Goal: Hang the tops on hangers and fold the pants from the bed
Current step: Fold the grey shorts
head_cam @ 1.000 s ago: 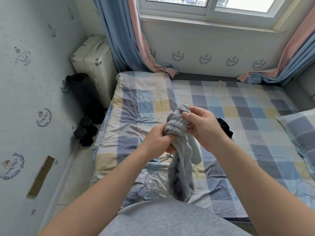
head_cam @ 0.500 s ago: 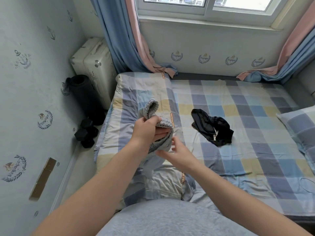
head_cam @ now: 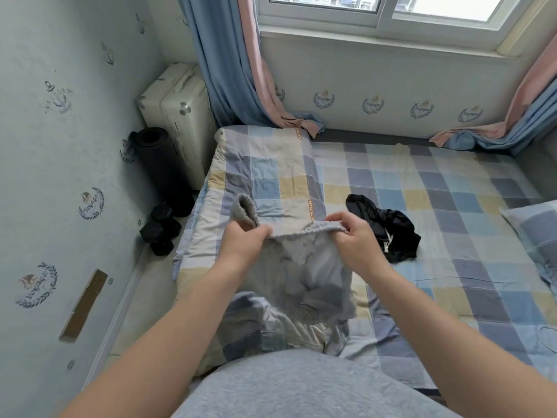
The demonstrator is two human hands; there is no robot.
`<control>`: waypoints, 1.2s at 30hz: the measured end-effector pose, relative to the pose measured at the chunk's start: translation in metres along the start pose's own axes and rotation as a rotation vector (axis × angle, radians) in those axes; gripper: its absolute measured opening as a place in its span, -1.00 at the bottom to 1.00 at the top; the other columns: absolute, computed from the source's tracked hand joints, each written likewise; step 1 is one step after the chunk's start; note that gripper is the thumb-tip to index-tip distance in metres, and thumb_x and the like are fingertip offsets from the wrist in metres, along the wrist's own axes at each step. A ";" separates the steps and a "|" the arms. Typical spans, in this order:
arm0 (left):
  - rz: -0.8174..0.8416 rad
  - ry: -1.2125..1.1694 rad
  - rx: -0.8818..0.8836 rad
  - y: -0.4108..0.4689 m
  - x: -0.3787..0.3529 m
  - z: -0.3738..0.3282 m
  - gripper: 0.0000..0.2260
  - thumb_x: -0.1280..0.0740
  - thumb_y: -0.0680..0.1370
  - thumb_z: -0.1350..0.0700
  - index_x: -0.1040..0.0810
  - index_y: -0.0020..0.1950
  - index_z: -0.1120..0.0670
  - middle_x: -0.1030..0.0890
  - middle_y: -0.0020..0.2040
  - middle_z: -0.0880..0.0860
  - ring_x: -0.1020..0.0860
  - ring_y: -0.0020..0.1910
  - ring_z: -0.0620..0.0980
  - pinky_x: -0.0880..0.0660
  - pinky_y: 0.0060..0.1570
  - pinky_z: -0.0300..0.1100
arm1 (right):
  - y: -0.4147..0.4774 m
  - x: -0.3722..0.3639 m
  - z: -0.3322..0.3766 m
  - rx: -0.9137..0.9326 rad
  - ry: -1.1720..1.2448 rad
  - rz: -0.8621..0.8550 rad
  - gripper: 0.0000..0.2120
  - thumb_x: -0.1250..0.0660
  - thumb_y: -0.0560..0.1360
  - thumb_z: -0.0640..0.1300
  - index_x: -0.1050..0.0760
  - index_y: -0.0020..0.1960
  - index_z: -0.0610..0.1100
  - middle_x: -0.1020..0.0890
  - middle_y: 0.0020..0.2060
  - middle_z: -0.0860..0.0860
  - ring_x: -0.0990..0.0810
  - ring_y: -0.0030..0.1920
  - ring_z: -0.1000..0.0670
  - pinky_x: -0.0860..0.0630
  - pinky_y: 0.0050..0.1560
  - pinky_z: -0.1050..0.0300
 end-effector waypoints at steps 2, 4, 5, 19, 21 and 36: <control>-0.080 0.281 -0.191 -0.003 0.003 -0.001 -0.55 -0.50 0.42 0.01 -0.42 0.22 0.06 -0.44 0.17 0.05 -0.45 0.17 0.08 -0.45 0.16 0.00 | 0.005 0.007 0.013 0.034 0.010 0.023 -0.73 -0.26 0.53 -0.34 -0.60 -0.09 -0.01 -0.54 -0.47 0.20 -0.34 -0.55 0.18 -0.24 -0.53 0.31; 0.061 0.428 -0.432 -0.014 -0.009 -0.013 -0.40 -0.51 0.37 -0.08 -0.37 0.35 -0.07 -0.36 0.34 -0.01 -0.33 0.34 0.03 -0.35 0.31 0.02 | 0.006 0.009 0.030 0.093 0.004 0.043 -0.68 -0.27 0.50 -0.36 -0.61 -0.11 0.05 -0.60 -0.38 0.28 -0.47 -0.45 0.22 -0.33 -0.45 0.38; 0.193 0.491 -0.508 -0.020 -0.021 -0.017 -0.33 -0.50 0.33 -0.17 -0.36 0.39 -0.12 -0.37 0.39 -0.05 -0.31 0.37 0.00 -0.33 0.33 0.03 | 0.005 0.008 0.038 0.126 -0.007 0.059 -0.65 -0.28 0.49 -0.36 -0.61 -0.13 0.09 -0.63 -0.32 0.30 -0.54 -0.36 0.24 -0.39 -0.38 0.40; 0.059 0.853 -0.452 0.042 -0.023 0.027 -0.80 -0.21 0.49 0.32 -0.51 -0.03 0.05 -0.52 -0.08 0.04 -0.48 -0.12 0.11 -0.44 -0.22 -0.04 | 0.026 0.022 -0.036 0.079 -0.731 0.110 -0.86 -0.32 0.54 -0.30 -0.58 0.05 -0.13 -0.49 -0.12 0.05 -0.52 -0.11 -0.06 -0.51 -0.14 0.03; 0.052 0.898 -0.379 0.057 -0.009 0.043 -0.84 -0.21 0.49 0.30 -0.48 -0.13 0.06 -0.54 -0.10 0.08 -0.49 -0.15 0.14 -0.43 -0.23 -0.05 | 0.023 0.027 -0.067 -0.011 -0.829 0.115 -0.80 -0.26 0.54 -0.33 -0.55 0.08 -0.12 -0.48 -0.02 0.01 -0.51 -0.06 -0.10 -0.46 -0.16 0.07; 0.010 -0.068 0.360 0.081 0.061 0.083 -0.75 -0.07 0.61 0.35 -0.50 0.00 0.13 -0.57 -0.13 0.19 -0.60 -0.27 0.09 -0.54 -0.52 -0.23 | 0.026 0.067 -0.122 -0.623 0.214 -0.215 -0.65 -0.09 0.59 -0.35 -0.62 -0.09 -0.11 -0.60 -0.15 -0.18 -0.54 -0.32 -0.13 -0.45 -0.48 0.20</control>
Point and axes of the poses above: each hand's wrist, its own y-axis towards the middle knuckle, its own x-axis out of the back of the hand, z = x × y, the point moved 5 cm from there along y, towards the middle knuckle
